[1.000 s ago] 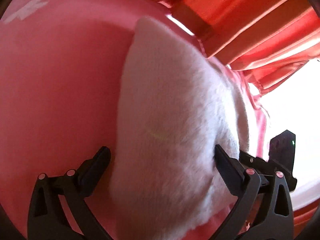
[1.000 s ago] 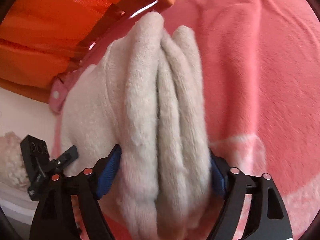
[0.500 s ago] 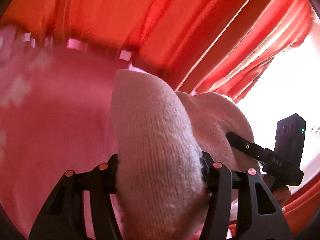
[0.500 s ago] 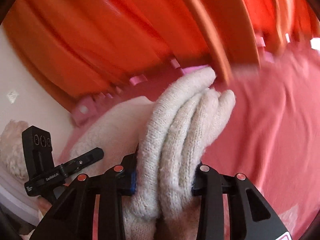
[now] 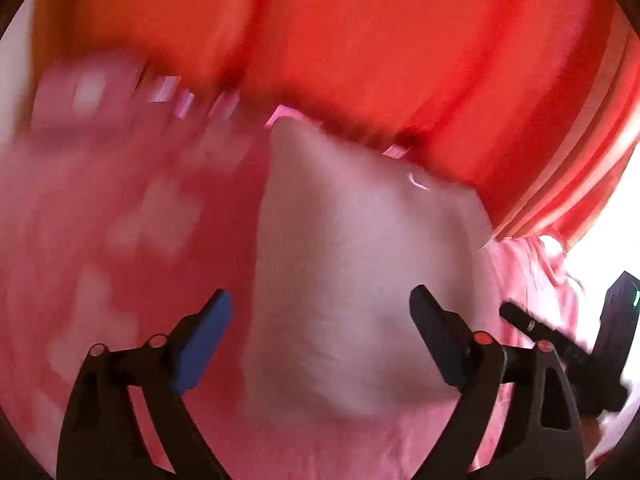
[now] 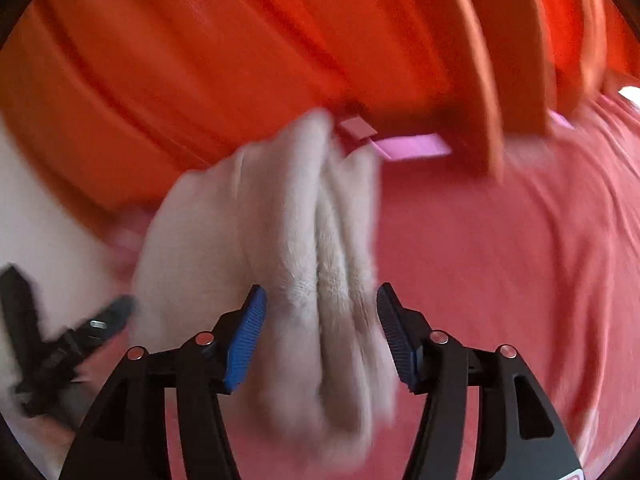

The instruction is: Fold small clothes

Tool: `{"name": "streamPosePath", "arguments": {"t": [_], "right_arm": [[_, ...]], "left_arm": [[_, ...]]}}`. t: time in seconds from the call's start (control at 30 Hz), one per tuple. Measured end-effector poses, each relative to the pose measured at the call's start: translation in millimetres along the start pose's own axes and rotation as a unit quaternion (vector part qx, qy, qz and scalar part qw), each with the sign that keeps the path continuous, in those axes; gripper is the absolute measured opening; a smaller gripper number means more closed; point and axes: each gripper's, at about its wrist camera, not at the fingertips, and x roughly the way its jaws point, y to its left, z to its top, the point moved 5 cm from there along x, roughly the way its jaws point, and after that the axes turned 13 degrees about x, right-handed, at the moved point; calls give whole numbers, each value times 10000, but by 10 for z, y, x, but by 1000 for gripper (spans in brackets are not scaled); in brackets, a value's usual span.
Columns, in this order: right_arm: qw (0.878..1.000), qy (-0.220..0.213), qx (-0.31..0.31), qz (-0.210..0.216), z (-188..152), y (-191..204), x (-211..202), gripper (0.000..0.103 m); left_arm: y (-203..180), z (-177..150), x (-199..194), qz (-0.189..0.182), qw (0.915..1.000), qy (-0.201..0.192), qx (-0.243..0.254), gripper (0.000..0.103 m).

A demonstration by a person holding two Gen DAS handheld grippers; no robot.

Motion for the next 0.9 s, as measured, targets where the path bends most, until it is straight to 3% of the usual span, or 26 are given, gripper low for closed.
{"name": "streamPosePath", "arguments": {"t": [0.03, 0.1, 0.17, 0.2, 0.27, 0.4, 0.5, 0.57, 0.6, 0.63, 0.73, 0.83, 0.9], "right_arm": [[9998, 153, 59, 82, -115, -46, 88, 57], [9992, 402, 57, 23, -189, -34, 164, 57], [9996, 186, -199, 100, -139, 60, 122, 61], [9995, 50, -297, -45, -80, 53, 141, 69], [9997, -31, -197, -112, 43, -28, 239, 74], [9972, 572, 430, 228, 196, -213, 617, 75], [9872, 1156, 856, 690, 171, -251, 872, 75], [9835, 1286, 938, 862, 165, -232, 954, 69], [9837, 1314, 807, 922, 176, -170, 968, 53], [9856, 1247, 697, 910, 200, -111, 946, 43], [9931, 678, 179, 934, 330, 185, 706, 35], [9900, -80, -267, 1383, 462, 587, 251, 35], [9874, -332, -340, 1507, 510, 652, 148, 36]], "left_arm": [[133, -142, 74, -106, 9993, 32, -349, 87], [258, -253, 121, 75, 9974, 243, -681, 87], [276, -209, 121, -31, 9974, 172, -692, 90], [283, -178, 138, -66, 9977, 144, -655, 93], [295, -122, 213, -76, 9978, 160, -647, 94], [339, -71, 551, -506, 9936, 394, -934, 96], [326, -155, 836, -903, 9867, 718, -1147, 95], [275, -176, 873, -1054, 9855, 715, -1125, 90], [240, -144, 885, -1118, 9864, 662, -1005, 75], [211, -87, 886, -1049, 9890, 635, -832, 68], [127, 115, 705, -969, 9935, 226, -555, 53], [36, 371, 368, -900, 9945, -493, -208, 51], [31, 488, 194, -982, 9915, -849, -123, 53]]}}
